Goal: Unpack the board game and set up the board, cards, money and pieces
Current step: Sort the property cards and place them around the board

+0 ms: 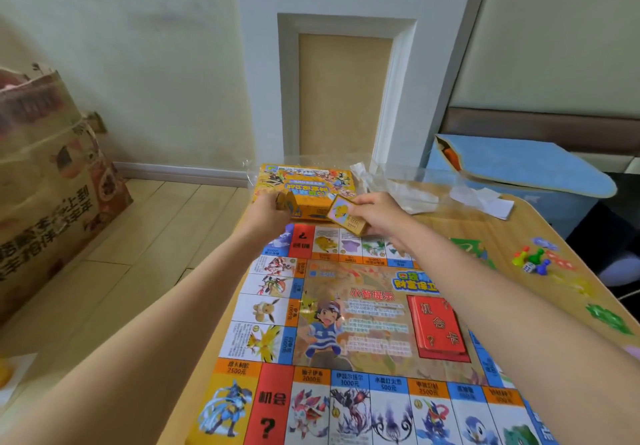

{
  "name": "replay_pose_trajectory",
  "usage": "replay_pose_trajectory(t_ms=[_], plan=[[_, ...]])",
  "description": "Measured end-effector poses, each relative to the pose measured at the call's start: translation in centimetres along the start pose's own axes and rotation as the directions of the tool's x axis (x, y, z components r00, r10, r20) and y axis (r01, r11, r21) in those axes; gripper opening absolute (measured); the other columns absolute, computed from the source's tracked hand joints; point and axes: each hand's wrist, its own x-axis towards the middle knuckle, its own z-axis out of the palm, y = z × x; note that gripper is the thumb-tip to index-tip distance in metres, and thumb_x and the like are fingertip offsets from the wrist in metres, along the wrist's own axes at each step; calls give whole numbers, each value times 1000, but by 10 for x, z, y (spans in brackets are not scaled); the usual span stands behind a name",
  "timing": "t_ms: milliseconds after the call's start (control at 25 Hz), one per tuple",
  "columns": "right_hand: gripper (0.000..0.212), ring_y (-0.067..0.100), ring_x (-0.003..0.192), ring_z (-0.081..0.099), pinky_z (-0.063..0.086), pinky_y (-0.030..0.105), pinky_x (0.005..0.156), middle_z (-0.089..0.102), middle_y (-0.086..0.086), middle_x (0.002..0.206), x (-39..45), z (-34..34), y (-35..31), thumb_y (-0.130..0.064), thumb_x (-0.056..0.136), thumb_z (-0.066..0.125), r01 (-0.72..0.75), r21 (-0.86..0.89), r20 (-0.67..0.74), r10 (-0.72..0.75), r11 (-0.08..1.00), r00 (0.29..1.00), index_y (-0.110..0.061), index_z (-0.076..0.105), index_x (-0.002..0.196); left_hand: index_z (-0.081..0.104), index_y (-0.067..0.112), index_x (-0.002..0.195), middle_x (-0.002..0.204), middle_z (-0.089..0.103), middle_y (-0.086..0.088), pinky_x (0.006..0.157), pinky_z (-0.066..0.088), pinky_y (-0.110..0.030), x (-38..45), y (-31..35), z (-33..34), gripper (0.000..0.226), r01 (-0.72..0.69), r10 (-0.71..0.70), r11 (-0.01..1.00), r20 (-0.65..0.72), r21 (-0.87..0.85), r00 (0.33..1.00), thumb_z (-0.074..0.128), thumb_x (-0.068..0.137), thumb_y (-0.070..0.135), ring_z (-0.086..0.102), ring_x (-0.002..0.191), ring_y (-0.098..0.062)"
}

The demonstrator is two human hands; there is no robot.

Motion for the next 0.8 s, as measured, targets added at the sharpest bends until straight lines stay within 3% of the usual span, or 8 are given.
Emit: replay_pose_trajectory(t_ms=[80,200,320,440,520,640,800], plan=[[37,23,91,58,50,40,86,59,21,120,4,5,-1,-1,93,51,-83,200,13,82,976,997,2,48,130,54,11,72,66,52,-8,51,30,-24,4,-6,0,24,46,-46,998,9,31,999,42,86,-3,44,62,-22],[37,29,98,60,50,39,86,59,22,116,11,11,-2,3,92,50,-97,306,-35,113,947,993,7,46,129,53,8,76,67,51,-8,46,32,-21,5,-11,-1,18,66,-67,996,19,62,998,44,90,1,42,54,-18],[34,30,107,61,48,44,97,61,19,120,17,14,-4,-3,91,55,-27,148,-85,40,989,996,4,53,124,52,8,71,69,52,-11,43,33,-21,9,-13,0,20,82,-82,994,-1,70,997,44,87,-1,44,53,-20],[20,26,101,63,49,43,94,68,13,107,12,19,-17,-12,91,54,110,-99,-106,-120,989,987,-4,67,104,55,6,79,71,54,-10,46,33,-24,11,-13,3,15,94,-90,989,-46,112,995,44,86,0,48,60,-24],[19,27,99,62,50,41,90,68,14,103,7,20,-28,-13,91,54,187,-158,-167,-213,970,963,-6,70,98,52,9,73,68,52,-7,47,33,-24,10,-12,5,18,80,-73,992,-71,100,995,44,87,0,48,63,-25],[20,23,92,62,50,37,80,69,12,98,6,9,-41,-15,91,55,251,-131,-262,-277,959,924,-6,71,99,47,13,63,64,49,-6,48,31,-25,7,-11,5,28,68,-60,994,-92,87,994,44,86,-2,45,64,-26],[18,22,87,60,47,33,76,66,16,92,8,-17,-51,-6,91,53,289,145,-294,-237,946,926,-6,69,83,46,11,65,61,45,-5,51,31,-26,5,2,9,25,37,-28,992,-75,119,997,44,87,-2,43,62,-25]])
